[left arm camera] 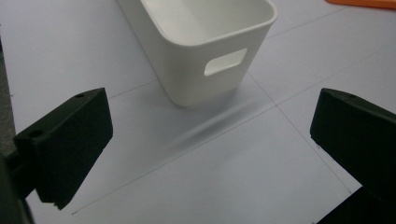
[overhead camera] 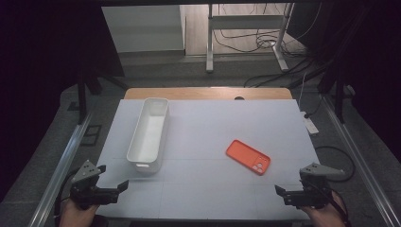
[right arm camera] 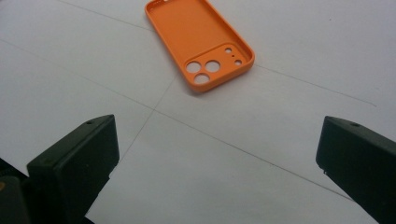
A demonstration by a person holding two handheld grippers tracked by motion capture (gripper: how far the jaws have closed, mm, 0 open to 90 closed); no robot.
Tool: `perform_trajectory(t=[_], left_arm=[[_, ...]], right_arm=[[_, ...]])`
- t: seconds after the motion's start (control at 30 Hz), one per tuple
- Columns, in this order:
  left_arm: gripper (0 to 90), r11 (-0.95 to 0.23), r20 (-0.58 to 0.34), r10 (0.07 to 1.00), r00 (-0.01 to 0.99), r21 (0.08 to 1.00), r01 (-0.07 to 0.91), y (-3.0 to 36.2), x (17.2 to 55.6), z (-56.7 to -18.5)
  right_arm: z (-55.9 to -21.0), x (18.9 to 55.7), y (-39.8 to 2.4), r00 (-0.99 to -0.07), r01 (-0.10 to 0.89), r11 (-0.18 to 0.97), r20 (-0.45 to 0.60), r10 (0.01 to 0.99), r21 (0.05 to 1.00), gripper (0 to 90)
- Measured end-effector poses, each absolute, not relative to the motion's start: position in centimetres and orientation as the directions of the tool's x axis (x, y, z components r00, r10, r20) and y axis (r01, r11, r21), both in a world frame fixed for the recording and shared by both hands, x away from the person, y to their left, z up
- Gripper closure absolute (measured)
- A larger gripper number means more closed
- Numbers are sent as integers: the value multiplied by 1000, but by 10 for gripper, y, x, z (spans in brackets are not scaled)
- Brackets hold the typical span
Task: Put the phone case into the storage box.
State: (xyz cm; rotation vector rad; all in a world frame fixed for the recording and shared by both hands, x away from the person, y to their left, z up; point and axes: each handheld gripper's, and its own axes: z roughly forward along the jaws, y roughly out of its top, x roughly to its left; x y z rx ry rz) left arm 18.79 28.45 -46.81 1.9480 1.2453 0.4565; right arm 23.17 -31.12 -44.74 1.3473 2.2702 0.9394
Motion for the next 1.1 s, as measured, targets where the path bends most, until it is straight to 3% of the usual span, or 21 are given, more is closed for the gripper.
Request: perform_trajectory(t=[1.1], left_arm=[[5, -238, -108, 871, 480, 762, 602, 285, 188, -468]], right_arm=[[-452, 258, -300, -522, 629, 359, 31, 853, 690, 0]])
